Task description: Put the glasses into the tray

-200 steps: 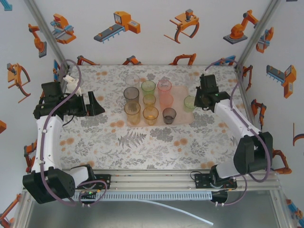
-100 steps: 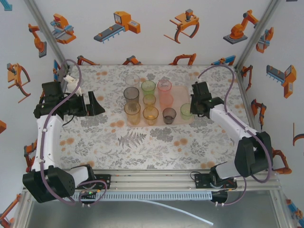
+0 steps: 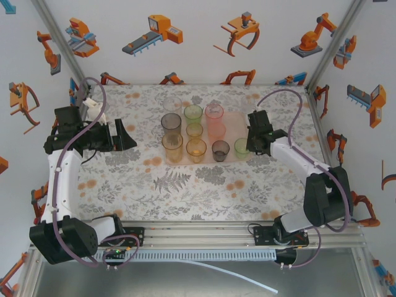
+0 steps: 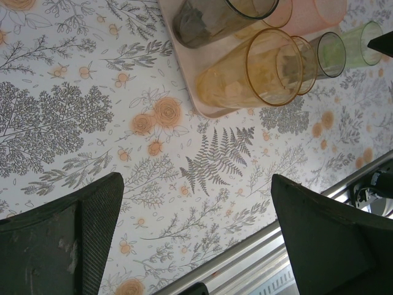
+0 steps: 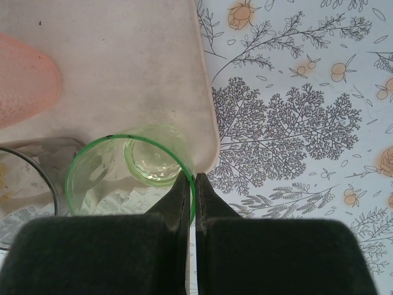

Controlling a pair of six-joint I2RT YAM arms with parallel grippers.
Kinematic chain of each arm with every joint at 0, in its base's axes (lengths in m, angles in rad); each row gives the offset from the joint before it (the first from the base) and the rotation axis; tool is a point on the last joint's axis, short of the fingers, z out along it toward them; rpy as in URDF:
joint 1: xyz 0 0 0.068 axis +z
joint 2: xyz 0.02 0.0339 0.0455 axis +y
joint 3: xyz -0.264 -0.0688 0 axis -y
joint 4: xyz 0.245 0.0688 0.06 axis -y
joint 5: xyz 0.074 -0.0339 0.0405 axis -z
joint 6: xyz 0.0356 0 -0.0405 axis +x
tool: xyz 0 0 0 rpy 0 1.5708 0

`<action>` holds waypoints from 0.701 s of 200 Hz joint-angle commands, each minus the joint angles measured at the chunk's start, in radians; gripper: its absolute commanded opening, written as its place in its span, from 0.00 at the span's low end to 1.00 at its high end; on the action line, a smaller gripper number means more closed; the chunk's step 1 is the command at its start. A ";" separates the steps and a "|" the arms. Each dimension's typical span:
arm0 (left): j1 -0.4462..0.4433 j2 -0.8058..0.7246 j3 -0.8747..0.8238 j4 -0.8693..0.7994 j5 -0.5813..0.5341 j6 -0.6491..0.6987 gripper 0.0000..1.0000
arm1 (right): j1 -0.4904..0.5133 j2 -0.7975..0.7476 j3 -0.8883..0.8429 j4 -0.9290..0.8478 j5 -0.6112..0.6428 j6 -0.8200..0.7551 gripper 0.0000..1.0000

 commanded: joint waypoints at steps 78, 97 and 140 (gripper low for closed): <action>-0.007 -0.006 0.019 -0.003 0.018 0.003 0.97 | 0.007 0.018 -0.040 0.053 0.012 0.042 0.06; -0.007 -0.006 0.019 -0.002 0.019 0.004 0.97 | 0.007 0.015 -0.038 0.049 0.014 0.043 0.09; -0.007 -0.007 0.018 -0.002 0.019 0.003 0.97 | 0.007 0.015 -0.030 0.036 0.014 0.042 0.21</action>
